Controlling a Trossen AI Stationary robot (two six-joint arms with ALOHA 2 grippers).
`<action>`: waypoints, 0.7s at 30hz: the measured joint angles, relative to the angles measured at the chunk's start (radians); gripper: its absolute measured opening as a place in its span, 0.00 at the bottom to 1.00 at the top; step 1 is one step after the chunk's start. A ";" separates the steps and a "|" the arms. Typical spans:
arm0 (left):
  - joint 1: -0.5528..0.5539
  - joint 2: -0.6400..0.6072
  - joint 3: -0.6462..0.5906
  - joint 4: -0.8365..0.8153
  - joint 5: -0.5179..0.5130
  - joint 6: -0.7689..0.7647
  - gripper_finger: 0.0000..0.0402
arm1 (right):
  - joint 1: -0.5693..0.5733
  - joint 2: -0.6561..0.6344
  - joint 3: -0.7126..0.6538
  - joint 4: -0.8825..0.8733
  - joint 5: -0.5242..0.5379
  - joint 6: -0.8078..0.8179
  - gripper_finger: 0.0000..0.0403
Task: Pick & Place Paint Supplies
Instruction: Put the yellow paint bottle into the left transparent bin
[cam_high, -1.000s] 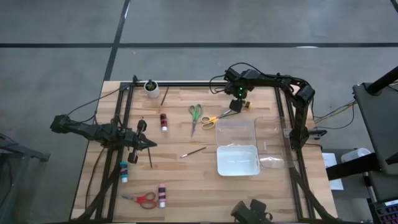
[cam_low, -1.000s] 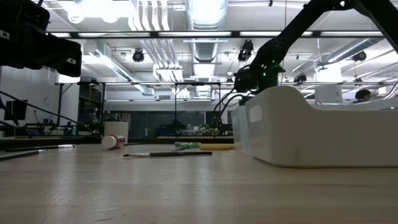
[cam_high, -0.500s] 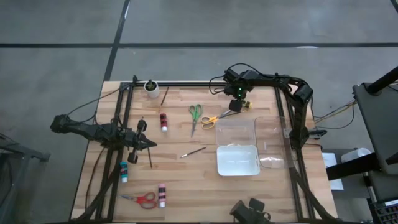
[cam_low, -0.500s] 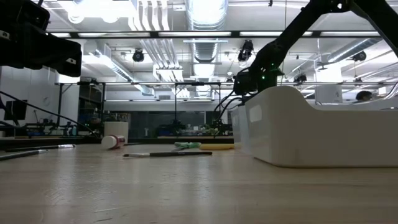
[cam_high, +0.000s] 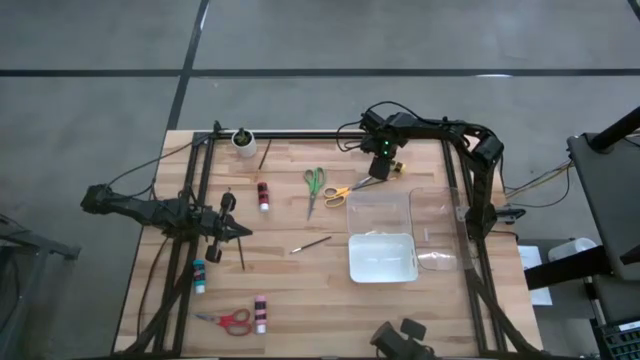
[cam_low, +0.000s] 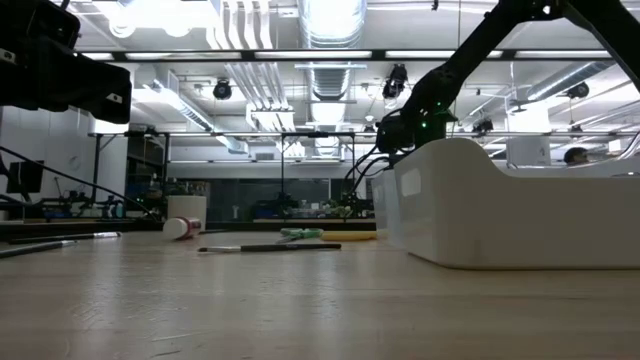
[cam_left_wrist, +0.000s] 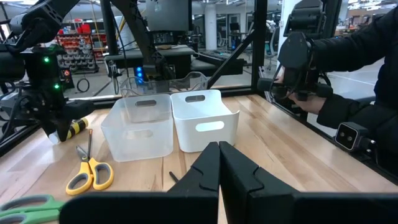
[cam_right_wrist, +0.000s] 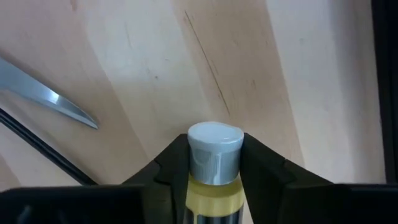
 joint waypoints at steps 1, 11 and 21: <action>0.000 0.000 0.000 0.000 0.000 0.000 0.01 | 0.000 0.000 0.000 0.000 0.000 0.006 0.26; 0.000 0.000 0.000 0.000 0.000 0.000 0.01 | 0.000 -0.001 0.000 0.004 0.000 0.053 0.28; 0.000 0.000 0.000 0.000 0.000 0.000 0.01 | 0.002 -0.130 0.003 0.090 -0.028 0.129 0.28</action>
